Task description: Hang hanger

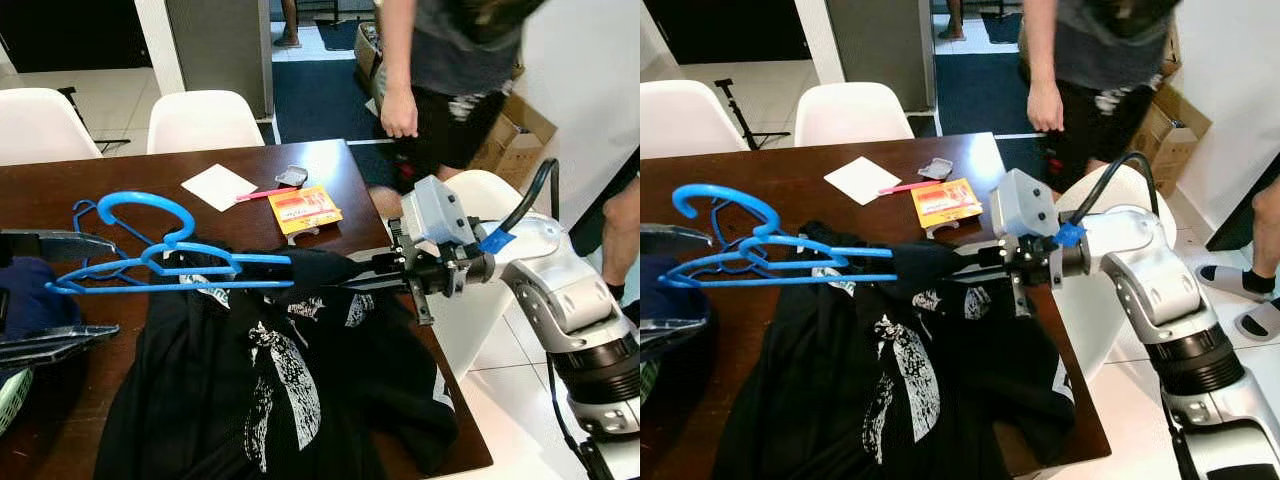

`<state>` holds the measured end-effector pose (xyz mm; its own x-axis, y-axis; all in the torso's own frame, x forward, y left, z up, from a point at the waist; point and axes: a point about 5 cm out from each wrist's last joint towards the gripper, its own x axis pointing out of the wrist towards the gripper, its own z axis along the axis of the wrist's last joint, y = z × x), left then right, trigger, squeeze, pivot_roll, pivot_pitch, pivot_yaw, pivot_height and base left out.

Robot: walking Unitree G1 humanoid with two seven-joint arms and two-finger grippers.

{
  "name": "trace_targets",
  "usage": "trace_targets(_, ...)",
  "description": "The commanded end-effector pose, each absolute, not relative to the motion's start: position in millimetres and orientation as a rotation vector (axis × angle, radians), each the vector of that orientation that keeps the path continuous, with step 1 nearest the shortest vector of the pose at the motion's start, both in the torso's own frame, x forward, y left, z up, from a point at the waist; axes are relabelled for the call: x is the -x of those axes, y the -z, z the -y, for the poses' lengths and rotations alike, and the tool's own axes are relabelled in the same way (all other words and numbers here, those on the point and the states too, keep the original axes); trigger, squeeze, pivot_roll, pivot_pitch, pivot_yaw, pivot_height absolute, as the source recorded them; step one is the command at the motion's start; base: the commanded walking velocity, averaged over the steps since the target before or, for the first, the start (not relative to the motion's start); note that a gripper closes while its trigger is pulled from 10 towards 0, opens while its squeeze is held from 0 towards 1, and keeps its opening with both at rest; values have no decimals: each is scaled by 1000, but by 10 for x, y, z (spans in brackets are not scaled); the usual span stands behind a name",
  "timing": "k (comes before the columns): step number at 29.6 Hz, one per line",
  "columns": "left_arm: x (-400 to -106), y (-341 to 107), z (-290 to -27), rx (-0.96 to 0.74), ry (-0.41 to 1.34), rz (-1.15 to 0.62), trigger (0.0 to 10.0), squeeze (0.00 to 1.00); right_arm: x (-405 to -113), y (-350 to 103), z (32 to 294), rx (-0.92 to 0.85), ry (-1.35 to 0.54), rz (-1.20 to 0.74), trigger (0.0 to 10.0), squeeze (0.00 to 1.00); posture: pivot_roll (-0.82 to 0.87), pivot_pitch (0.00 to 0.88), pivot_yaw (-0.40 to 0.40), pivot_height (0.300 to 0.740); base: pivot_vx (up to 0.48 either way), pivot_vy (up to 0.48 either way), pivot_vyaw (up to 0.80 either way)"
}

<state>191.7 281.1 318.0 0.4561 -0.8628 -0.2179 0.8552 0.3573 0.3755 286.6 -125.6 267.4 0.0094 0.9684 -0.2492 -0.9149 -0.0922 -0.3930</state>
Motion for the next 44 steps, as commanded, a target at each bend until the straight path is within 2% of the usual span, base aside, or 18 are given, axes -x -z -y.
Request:
trace_targets(1,-1885,-3303,-2816,-525,1093,36,10000,0,-2816,-2713,1246,535,-1607,147,10000,0,76,122,1,740,0,0,0)
trace_targets(10,-1769,-3460,-2835,-536,1085,80,10000,0,-2847,-2705,1259,538,-1607,134,10000,0,83,129,3,740,0,0,0)
trace_targets(14,-1790,-3322,-2936,-544,1025,14,10000,0,-2832,-2747,1261,537,-1612,149,10000,0,83,122,7,740,0,0,0)
trace_targets(28,-1905,-3163,-2893,-531,995,8,10000,0,-2723,-2809,1222,521,-1670,179,10000,0,80,118,10,740,0,0,0)
trace_targets(38,-1976,-3227,-2589,-441,1114,173,10000,0,-2658,-2802,1100,521,-1718,190,10000,0,74,114,9,740,0,0,0)
trace_targets(44,-2010,-3148,-2516,-438,1136,162,10000,0,-2643,-2804,1054,513,-1726,195,10000,0,71,118,11,740,0,0,0)
